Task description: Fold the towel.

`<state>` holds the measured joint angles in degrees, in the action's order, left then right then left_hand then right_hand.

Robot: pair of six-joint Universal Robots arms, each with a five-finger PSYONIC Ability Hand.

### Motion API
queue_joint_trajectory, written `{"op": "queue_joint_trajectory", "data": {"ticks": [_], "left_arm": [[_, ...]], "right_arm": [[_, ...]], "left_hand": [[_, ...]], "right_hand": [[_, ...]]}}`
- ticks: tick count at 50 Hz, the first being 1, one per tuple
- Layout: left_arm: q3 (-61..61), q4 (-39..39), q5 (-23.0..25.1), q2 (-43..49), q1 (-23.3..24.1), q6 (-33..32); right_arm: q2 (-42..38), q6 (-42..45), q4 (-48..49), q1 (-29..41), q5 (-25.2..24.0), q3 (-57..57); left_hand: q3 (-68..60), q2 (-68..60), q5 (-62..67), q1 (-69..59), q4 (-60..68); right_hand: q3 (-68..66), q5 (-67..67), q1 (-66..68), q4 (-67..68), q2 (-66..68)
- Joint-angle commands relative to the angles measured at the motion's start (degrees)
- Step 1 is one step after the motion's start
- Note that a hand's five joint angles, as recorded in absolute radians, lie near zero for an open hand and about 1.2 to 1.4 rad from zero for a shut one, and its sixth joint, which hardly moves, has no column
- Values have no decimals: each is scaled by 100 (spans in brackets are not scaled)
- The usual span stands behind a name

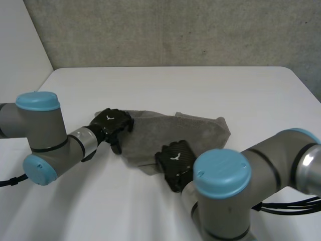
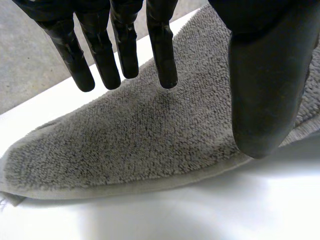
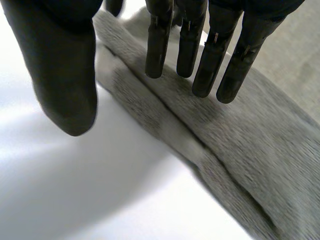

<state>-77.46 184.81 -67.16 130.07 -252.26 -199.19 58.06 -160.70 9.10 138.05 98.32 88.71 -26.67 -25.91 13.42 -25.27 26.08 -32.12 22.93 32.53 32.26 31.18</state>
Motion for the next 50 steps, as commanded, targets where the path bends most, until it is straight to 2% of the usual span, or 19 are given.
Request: {"op": "queue_joint_trajectory", "data": {"ticks": [1, 12, 28, 35, 37, 38, 41, 50], "left_arm": [[-23, 20, -8, 71, 54, 29], [-32, 20, -8, 220, 151, 20], [-32, 20, -8, 281, 203, 20], [-32, 29, -8, 290, 239, 20], [-23, 37, -8, 299, 239, 29], [-23, 37, -8, 299, 239, 29], [-23, 64, -25, 299, 239, 38], [-6, 204, -78, 325, 344, 117]], "right_arm": [[232, 12, 4, -796, -138, 392], [285, 21, 698, -1368, -287, 832], [-75, 487, 1481, -1544, -261, 789], [-216, 663, 1622, -1641, -279, 701], [-286, 776, 1735, -1676, -279, 622], [-286, 777, 1736, -1676, -279, 621], [-321, 829, 1841, -1763, -279, 560], [-400, 847, 1859, -1983, -296, 525]], "left_hand": [[316, 240, 8, 177, -258], [299, 223, 25, 160, -241], [282, 206, 42, 143, -224], [350, 274, -26, 210, -292], [350, 274, -26, 210, -292], [350, 274, -26, 210, -292], [350, 274, -26, 210, -292], [283, 207, 41, 143, -225]], "right_hand": [[-201, 120, 161, 187, 295], [-218, 138, 178, 204, 312], [-554, 474, 514, 540, 648], [-1800, 1719, 1759, 1785, 1893], [-3238, 3157, 3198, 3224, 3332], [-3246, 3165, 3206, 3232, 3340], [-4719, 4638, 4679, 4705, 4813], [-4677, 4596, 4637, 4663, 4771]]}}
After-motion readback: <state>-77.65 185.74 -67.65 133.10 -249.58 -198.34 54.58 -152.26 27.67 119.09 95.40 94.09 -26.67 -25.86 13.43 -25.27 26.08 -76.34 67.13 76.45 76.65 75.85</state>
